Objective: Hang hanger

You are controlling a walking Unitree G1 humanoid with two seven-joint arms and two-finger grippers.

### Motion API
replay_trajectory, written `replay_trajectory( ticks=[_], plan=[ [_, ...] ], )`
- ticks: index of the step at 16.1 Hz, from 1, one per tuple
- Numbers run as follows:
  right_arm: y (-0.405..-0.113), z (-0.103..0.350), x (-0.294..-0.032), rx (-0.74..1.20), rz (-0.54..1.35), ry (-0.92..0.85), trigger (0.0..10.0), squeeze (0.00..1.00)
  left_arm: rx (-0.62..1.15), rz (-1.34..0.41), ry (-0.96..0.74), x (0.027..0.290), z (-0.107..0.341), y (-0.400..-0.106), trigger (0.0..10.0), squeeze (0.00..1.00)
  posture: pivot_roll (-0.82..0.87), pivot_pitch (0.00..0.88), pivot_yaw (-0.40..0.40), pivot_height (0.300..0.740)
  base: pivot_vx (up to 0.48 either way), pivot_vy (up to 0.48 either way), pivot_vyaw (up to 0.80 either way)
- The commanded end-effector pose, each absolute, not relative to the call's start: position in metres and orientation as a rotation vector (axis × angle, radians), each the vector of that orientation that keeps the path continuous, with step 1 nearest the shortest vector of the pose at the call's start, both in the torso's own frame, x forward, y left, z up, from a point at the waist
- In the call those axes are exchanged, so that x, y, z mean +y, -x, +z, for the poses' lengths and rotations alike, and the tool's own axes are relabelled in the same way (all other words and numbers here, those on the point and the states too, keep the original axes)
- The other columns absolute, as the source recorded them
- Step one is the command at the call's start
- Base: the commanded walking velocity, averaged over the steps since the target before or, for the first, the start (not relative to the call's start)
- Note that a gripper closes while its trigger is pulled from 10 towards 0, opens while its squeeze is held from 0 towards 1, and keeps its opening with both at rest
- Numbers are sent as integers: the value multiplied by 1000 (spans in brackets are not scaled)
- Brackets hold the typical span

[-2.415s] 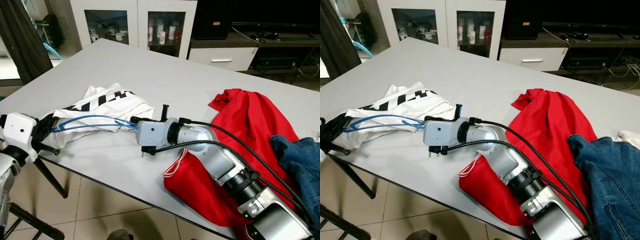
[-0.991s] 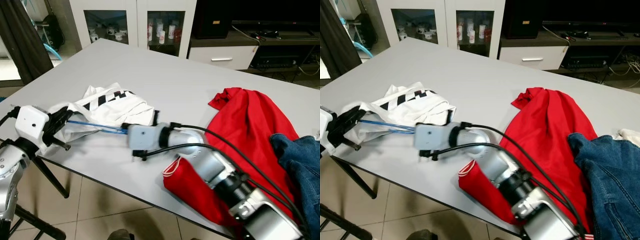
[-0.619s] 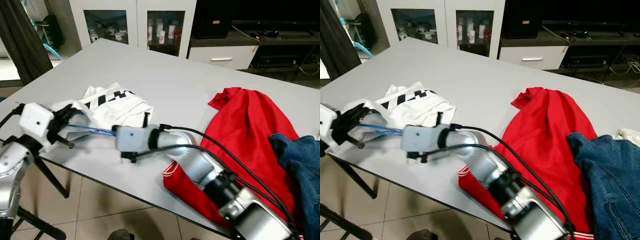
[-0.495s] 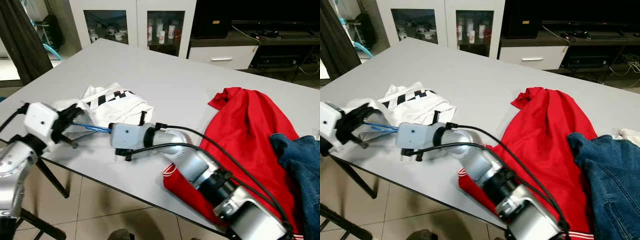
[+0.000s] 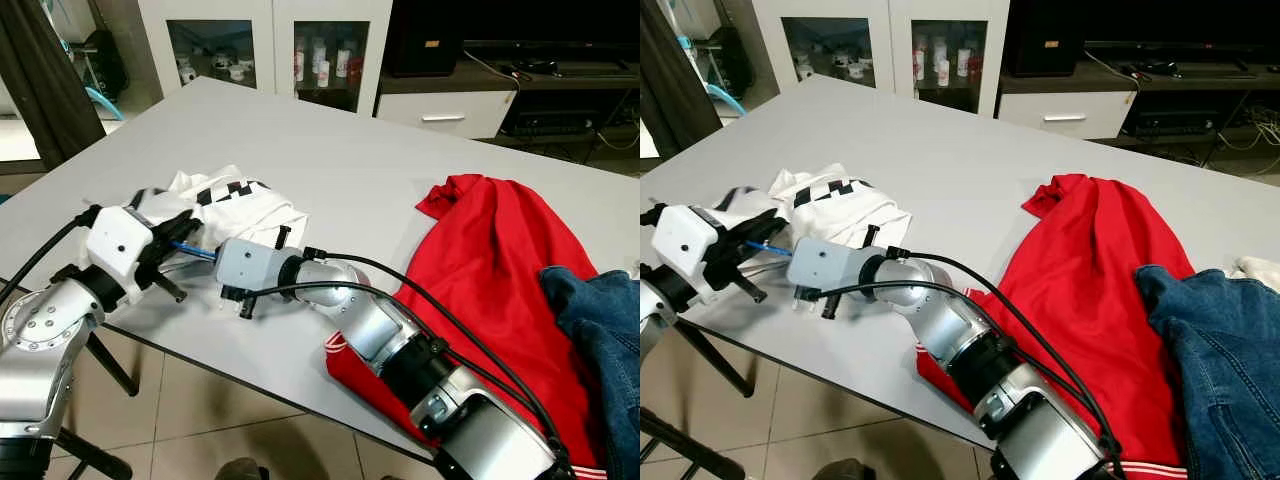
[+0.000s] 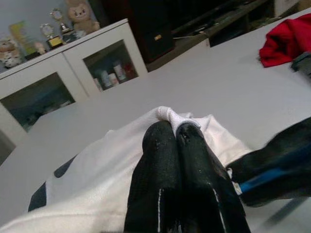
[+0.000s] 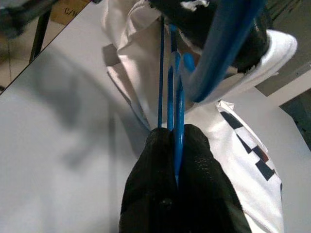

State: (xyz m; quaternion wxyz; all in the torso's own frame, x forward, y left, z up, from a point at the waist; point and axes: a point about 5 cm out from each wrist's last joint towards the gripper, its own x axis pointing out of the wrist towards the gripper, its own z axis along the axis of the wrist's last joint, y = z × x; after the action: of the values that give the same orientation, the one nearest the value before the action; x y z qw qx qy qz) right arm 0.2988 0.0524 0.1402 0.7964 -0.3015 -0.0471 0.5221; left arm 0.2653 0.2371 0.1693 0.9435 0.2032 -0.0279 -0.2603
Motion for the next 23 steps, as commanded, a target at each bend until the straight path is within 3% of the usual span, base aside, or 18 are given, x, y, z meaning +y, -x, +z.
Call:
replay_trajectory(
  ticks=[1,11,12,13,14,15,16,19,20,23],
  plan=[
    [-306,151,53,-123,1093,609,10000,0,-64,-568,-420,230,173,-264,0,0,105,0,25,740,0,0,0],
    [-302,158,63,-196,1114,518,10000,0,-23,-787,-328,194,170,-250,0,0,109,0,21,740,0,0,0],
    [-303,158,63,-197,1111,513,10000,0,-5,-770,-329,196,168,-251,5725,0,109,0,21,740,0,0,0],
    [-303,156,61,-196,1105,507,10000,0,37,-730,-364,202,165,-253,10000,0,110,0,19,740,0,0,0],
    [-303,154,57,-191,1099,503,10000,0,49,-705,-421,209,163,-254,10000,0,110,0,19,740,0,0,0],
    [-303,152,55,-186,1094,498,10000,0,10,-685,-457,213,167,-253,10000,733,110,0,19,740,0,0,0],
    [-304,151,53,-184,1089,493,10000,0,-36,-652,-469,216,174,-255,10000,1000,110,0,19,740,0,0,0],
    [-305,151,51,-182,1077,479,10000,0,-82,-647,-520,216,184,-254,10000,1000,110,0,19,740,0,0,0],
    [-306,151,51,-181,1070,473,10000,0,-116,-631,-579,217,189,-256,10000,0,114,0,21,740,0,0,0],
    [-307,151,52,-179,1065,467,10000,0,-188,-611,-703,217,201,-257,10000,0,118,0,22,740,0,0,0]
  ],
)
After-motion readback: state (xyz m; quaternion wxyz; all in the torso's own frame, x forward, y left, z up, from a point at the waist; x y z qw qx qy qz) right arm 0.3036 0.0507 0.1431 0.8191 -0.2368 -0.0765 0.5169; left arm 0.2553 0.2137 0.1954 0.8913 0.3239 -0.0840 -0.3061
